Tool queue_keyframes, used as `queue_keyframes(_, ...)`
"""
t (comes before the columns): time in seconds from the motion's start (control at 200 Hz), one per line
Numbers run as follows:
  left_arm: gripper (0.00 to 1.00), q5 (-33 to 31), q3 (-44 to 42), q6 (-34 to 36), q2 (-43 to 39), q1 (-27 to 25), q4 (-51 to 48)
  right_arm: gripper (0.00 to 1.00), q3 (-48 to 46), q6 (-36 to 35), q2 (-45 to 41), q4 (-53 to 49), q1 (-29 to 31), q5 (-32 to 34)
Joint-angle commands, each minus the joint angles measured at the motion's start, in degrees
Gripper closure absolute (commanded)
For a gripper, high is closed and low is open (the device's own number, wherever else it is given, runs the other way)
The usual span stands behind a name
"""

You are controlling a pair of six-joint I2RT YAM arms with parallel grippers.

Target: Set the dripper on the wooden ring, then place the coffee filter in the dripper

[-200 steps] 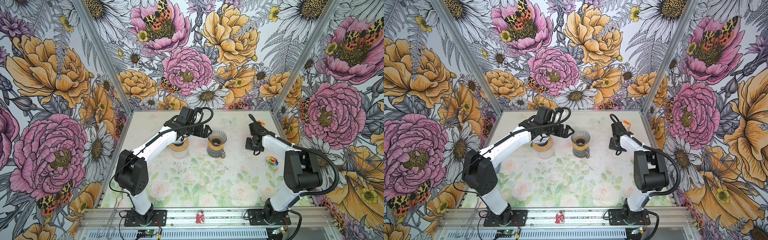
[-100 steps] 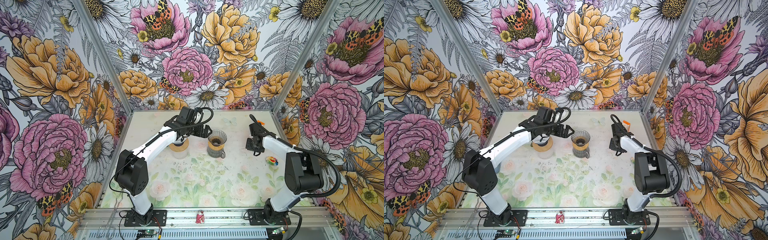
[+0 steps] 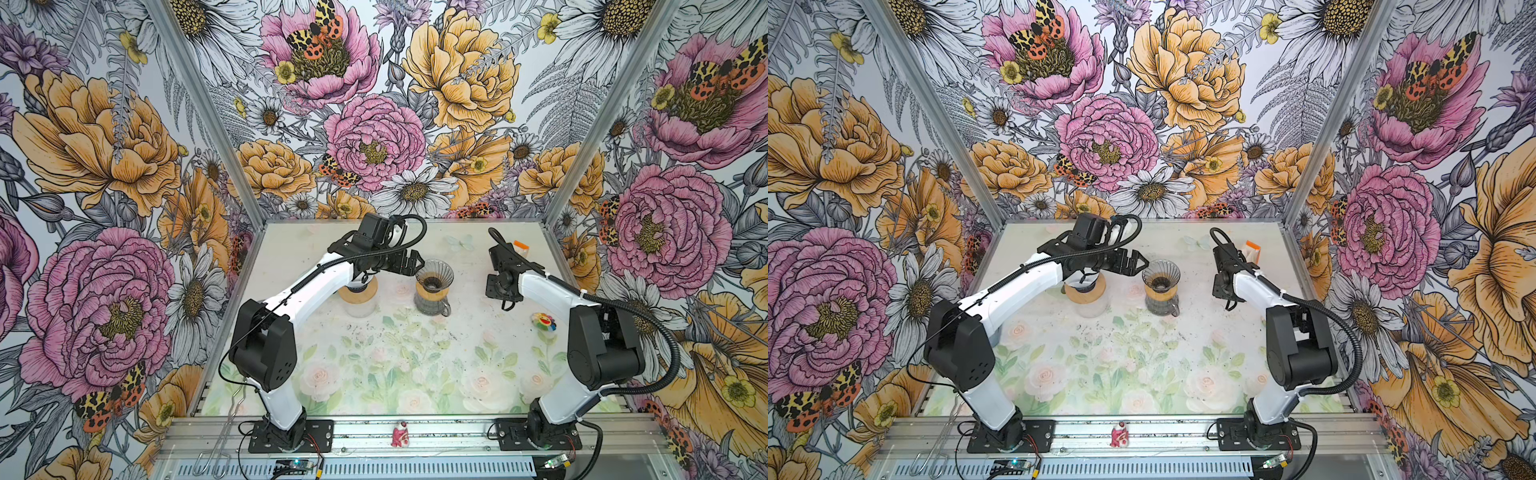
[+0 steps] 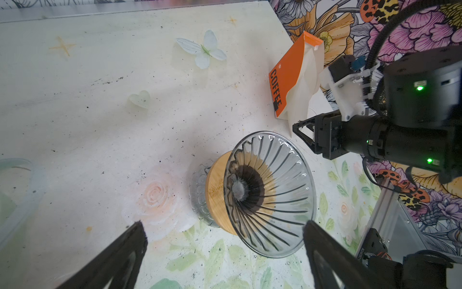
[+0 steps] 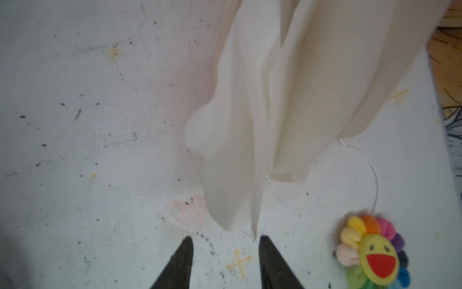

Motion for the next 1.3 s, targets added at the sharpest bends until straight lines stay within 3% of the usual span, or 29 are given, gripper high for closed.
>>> queue_keyframes(0.0, 0.01, 1.0, -0.3, -0.7, -0.8, -0.5, 1.8, 0.57, 1.3, 0.3, -0.6, -0.1, -0.1, 4.4)
queue_keyframes(0.165, 0.01, 1.0, -0.5, -0.7, -0.9, -0.5, 1.8, 0.58, 2.7, -0.1, 1.9, 0.1, -0.1, 5.6)
queue_keyframes(0.47, 0.01, 0.7, -0.6, -0.7, -1.3, -0.4, 1.8, 0.83, 4.8, -0.5, 4.0, 0.1, -0.2, 7.2)
queue_keyframes(0.826, 0.01, 1.0, -0.4, -0.5, -1.2, -0.3, 1.7, 1.0, 4.6, -1.1, 3.6, 0.1, -0.6, 8.1)
queue_keyframes(1.296, 0.01, 1.6, 0.4, -0.5, -0.6, -0.3, 1.7, 1.0, 3.0, -1.8, -3.7, -2.4, -1.0, 3.0)
